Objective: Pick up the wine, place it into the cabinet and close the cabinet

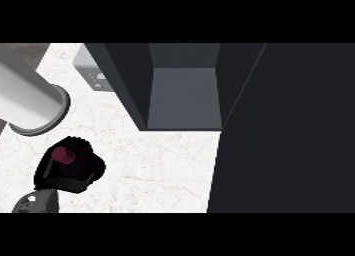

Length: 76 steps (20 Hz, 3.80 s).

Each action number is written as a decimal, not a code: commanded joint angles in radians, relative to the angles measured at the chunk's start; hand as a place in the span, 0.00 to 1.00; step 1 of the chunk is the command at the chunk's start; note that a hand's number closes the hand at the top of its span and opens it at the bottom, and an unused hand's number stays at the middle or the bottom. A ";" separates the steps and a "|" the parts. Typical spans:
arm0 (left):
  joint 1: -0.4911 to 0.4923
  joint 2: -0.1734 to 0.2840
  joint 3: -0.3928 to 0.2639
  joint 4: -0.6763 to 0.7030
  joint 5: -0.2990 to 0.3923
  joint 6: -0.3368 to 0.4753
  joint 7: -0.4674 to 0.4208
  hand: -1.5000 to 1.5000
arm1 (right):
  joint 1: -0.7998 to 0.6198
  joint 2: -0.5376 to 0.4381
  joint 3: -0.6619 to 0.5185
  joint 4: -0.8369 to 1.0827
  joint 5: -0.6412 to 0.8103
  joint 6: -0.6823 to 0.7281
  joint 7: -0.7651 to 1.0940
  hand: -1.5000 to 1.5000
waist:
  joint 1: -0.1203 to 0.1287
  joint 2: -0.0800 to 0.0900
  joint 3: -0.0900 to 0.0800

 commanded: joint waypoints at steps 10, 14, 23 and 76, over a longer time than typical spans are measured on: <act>0.165 -0.104 -0.022 -0.466 0.117 0.057 0.098 1.00 | 0.057 -0.008 -0.028 -0.094 -0.065 0.026 0.003 0.00 | 0.004 0.001 -0.001; 0.178 -0.134 -0.075 -0.703 0.150 0.110 0.306 1.00 | -0.006 -0.011 -0.044 -0.133 -0.058 -0.011 0.097 0.00 | 0.004 -0.001 -0.001; 0.185 -0.205 -0.222 -0.995 0.108 0.246 0.603 1.00 | 0.016 -0.003 -0.065 -0.081 -0.076 0.020 0.020 0.00 | 0.000 0.002 -0.001; -0.327 -0.217 -0.683 -0.504 0.259 0.983 0.456 1.00 | 0.056 -0.004 -0.141 -0.107 -0.138 0.086 0.028 0.00 | -0.010 0.005 -0.002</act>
